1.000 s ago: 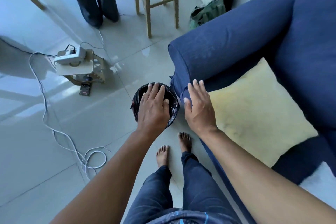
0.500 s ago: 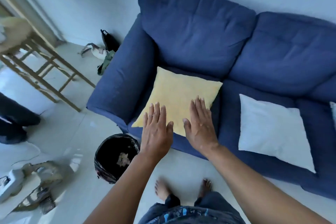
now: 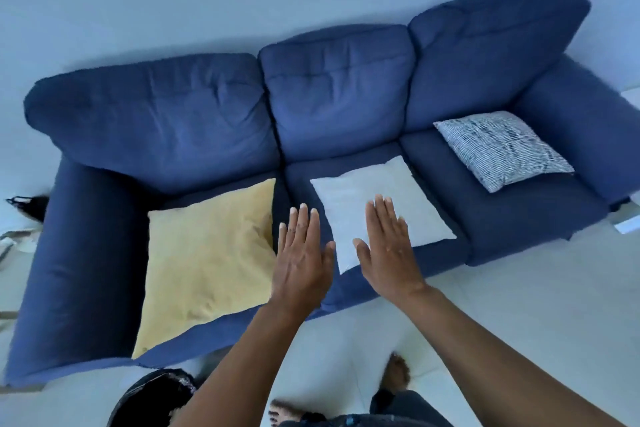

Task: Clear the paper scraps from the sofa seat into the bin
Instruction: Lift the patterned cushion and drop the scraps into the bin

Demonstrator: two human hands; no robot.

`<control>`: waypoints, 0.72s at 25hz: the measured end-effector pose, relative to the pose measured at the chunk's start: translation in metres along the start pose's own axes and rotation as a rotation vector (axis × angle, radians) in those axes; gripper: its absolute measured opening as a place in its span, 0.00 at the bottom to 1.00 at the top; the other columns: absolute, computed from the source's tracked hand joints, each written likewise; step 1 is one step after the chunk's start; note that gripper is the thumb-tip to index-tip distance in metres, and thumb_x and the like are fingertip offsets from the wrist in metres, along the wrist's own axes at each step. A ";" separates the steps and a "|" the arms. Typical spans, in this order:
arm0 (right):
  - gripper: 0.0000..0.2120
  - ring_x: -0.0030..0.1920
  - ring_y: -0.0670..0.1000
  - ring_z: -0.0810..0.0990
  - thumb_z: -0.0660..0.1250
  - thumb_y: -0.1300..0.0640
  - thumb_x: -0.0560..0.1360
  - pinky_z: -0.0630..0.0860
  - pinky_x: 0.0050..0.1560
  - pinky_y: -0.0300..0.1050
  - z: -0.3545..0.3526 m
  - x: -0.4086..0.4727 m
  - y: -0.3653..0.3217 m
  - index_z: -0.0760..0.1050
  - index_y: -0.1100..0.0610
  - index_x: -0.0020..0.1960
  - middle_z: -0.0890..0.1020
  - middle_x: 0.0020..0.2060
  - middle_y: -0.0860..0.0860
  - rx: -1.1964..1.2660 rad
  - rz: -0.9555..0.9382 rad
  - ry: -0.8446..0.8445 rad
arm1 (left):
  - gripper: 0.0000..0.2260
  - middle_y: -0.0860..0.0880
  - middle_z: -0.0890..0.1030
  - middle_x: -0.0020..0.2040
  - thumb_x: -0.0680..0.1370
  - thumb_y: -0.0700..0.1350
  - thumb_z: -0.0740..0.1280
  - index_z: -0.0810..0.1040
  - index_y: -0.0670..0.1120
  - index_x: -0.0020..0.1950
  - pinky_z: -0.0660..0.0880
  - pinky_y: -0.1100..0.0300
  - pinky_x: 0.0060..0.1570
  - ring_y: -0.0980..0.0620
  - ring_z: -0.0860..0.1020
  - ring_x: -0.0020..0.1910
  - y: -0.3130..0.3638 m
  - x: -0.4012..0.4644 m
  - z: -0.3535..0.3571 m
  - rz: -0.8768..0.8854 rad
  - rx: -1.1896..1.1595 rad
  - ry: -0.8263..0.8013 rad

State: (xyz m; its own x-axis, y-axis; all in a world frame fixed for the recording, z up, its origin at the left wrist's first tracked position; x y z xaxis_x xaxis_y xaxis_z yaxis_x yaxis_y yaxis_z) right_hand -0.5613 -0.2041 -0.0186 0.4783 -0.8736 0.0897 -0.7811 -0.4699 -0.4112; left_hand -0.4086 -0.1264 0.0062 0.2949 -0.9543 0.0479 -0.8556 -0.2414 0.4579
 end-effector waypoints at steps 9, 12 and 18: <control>0.33 0.81 0.56 0.47 0.62 0.53 0.81 0.56 0.77 0.62 -0.102 0.017 0.164 0.52 0.62 0.80 0.52 0.80 0.59 -0.044 0.144 0.125 | 0.28 0.46 0.48 0.82 0.85 0.51 0.55 0.49 0.42 0.81 0.42 0.52 0.79 0.50 0.42 0.81 0.166 0.087 0.066 0.210 -0.042 -0.042; 0.33 0.81 0.55 0.46 0.61 0.53 0.82 0.54 0.78 0.61 -0.120 0.023 0.204 0.51 0.62 0.80 0.51 0.81 0.58 -0.051 0.187 0.142 | 0.28 0.46 0.48 0.82 0.84 0.50 0.55 0.50 0.42 0.81 0.44 0.51 0.79 0.50 0.43 0.81 0.204 0.112 0.086 0.257 -0.064 -0.052; 0.32 0.81 0.55 0.48 0.54 0.49 0.80 0.53 0.77 0.60 -0.141 0.047 0.266 0.52 0.61 0.80 0.53 0.80 0.58 -0.062 0.279 0.166 | 0.28 0.45 0.51 0.82 0.84 0.50 0.57 0.52 0.41 0.81 0.45 0.51 0.79 0.48 0.45 0.81 0.246 0.173 0.129 0.319 -0.035 -0.101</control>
State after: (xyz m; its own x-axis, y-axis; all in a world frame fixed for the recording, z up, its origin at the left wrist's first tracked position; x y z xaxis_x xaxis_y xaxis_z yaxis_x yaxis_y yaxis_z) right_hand -0.8035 -0.3880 0.0042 0.1741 -0.9761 0.1302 -0.8983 -0.2116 -0.3850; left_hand -0.6226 -0.3738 0.0121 -0.0304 -0.9939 0.1062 -0.8825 0.0766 0.4640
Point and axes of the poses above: each hand's wrist, its own x-axis towards the middle knuckle, its own z-axis out of the palm, y = z × x, the point moved 1 cm from there along x, towards the middle knuckle
